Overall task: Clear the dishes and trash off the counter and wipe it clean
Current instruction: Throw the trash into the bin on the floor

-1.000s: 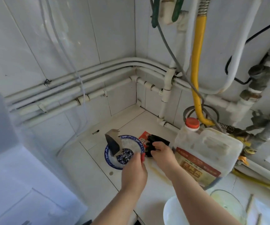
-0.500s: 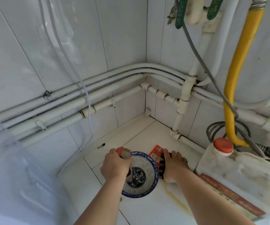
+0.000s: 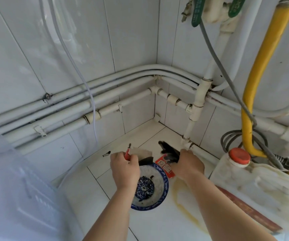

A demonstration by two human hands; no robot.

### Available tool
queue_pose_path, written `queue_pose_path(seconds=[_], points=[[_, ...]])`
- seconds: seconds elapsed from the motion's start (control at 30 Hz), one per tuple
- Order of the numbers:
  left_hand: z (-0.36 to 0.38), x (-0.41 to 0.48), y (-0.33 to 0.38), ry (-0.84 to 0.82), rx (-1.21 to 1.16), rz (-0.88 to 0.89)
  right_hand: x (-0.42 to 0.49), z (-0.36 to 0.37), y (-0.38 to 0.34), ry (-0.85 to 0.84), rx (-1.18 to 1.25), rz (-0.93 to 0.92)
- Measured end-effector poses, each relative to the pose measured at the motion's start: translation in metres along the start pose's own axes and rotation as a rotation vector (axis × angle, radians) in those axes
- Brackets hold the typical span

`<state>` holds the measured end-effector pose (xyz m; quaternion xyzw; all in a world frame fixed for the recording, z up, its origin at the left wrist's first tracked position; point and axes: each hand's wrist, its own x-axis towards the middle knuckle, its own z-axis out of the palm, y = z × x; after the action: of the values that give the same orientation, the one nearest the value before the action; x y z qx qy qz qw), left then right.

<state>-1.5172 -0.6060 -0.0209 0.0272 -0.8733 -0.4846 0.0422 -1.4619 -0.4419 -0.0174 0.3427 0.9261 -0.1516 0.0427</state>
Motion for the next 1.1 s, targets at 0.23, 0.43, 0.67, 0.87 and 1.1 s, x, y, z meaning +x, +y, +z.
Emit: queue_pose_path(seconds=[0.23,0.43,0.67,0.87,1.1], points=[[-0.016,-0.004,0.015,0.123,-0.471,-0.308,0.025,0.022,-0.012,-0.261,0.019,0.029],[-0.018,0.002,0.016,0.178,-0.575,-0.420,0.022,0.042,-0.008,-0.215,0.008,-0.018],[-0.013,-0.003,0.002,0.055,-0.551,-0.471,0.016,0.024,-0.007,-0.138,0.469,0.173],[-0.015,-0.012,0.005,0.012,-0.517,-0.474,-0.004,-0.022,-0.020,-0.067,0.956,0.147],[-0.016,-0.044,0.039,-0.417,-0.643,-0.440,-0.061,-0.037,-0.027,-0.290,1.160,-0.095]])
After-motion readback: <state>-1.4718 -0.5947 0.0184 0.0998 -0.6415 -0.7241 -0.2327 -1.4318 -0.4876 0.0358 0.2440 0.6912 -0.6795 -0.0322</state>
